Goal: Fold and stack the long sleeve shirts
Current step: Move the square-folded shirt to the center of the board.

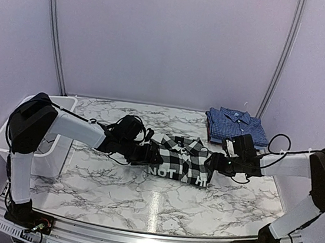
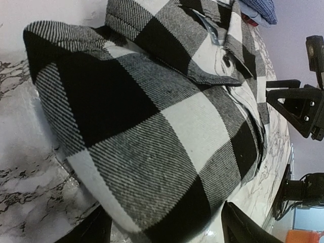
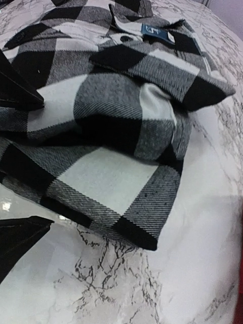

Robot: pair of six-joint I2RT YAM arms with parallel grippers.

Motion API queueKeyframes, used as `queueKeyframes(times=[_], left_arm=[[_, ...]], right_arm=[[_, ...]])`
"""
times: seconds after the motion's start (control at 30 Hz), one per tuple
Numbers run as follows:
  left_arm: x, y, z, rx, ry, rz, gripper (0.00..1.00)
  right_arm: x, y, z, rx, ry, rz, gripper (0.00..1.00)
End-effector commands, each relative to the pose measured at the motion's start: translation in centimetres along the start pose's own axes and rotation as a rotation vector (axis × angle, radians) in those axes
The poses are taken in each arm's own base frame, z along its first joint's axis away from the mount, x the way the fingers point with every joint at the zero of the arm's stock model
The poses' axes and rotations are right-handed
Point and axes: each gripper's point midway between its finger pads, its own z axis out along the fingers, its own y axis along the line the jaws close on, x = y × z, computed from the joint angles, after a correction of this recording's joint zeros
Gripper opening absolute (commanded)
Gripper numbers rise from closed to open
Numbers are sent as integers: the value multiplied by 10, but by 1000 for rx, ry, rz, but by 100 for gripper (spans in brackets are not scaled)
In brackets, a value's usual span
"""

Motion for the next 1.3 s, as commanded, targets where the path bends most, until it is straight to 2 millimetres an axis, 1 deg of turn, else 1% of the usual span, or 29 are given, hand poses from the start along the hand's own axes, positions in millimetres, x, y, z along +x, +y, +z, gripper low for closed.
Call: queueKeyframes(times=[0.0, 0.07, 0.13, 0.17, 0.2, 0.23, 0.3, 0.33, 0.4, 0.43, 0.5, 0.57, 0.6, 0.63, 0.7, 0.73, 0.77, 0.8, 0.9, 1.03, 1.1, 1.17, 1.27], left_arm=[[-13, -2, 10, -8, -34, -14, 63], [-12, -1, 9, -16, -36, -29, 50], [-7, -2, 7, -28, -24, -39, 36], [-4, -1, 4, -39, -17, -44, 31], [-2, -3, -2, -44, -19, -46, 29], [1, -3, -8, -55, -21, -52, 28], [9, 1, -22, -88, -25, -69, 27], [13, 3, -31, -106, -30, -79, 26], [27, 7, -46, -133, -24, -101, 26], [36, 11, -54, -151, -25, -108, 26], [53, 18, -68, -190, -16, -128, 26], [66, 24, -80, -219, -16, -152, 27], [72, 29, -86, -239, -19, -164, 31], [78, 35, -90, -258, -16, -179, 39], [85, 46, -100, -294, -27, -195, 45], [87, 51, -105, -317, -36, -199, 52], [87, 54, -110, -338, -49, -199, 60], [86, 56, -116, -354, -61, -198, 66], [77, 60, -137, -398, -114, -196, 68], [60, 67, -168, -444, -200, -197, 74], [49, 70, -173, -443, -211, -185, 74], [34, 71, -173, -432, -208, -168, 73], [18, 81, -166, -447, -187, -158, 67]], right_arm=[[-11, 14, 18, -112, 1, 12, 66], [-7, 19, 25, -142, 21, 7, 59], [-2, 26, 33, -168, 47, -6, 47], [0, 32, 36, -180, 56, -20, 41], [3, 39, 39, -190, 67, -36, 35], [6, 47, 42, -203, 81, -57, 31], [15, 67, 49, -232, 110, -104, 27], [19, 77, 53, -251, 123, -124, 26], [30, 97, 59, -290, 154, -162, 26], [38, 110, 61, -312, 171, -189, 25], [50, 127, 65, -337, 197, -230, 25], [62, 137, 67, -348, 224, -259, 27], [67, 140, 67, -350, 236, -267, 29], [70, 140, 66, -349, 242, -273, 32], [72, 137, 62, -335, 244, -278, 38], [69, 136, 58, -322, 235, -284, 42], [67, 134, 55, -304, 233, -292, 45], [63, 133, 50, -290, 224, -302, 49], [49, 134, 33, -249, 196, -324, 58], [19, 144, 13, -218, 129, -345, 62], [5, 153, 12, -222, 95, -357, 63], [-4, 161, 20, -222, 89, -365, 61], [-17, 173, 36, -236, 80, -364, 55]])
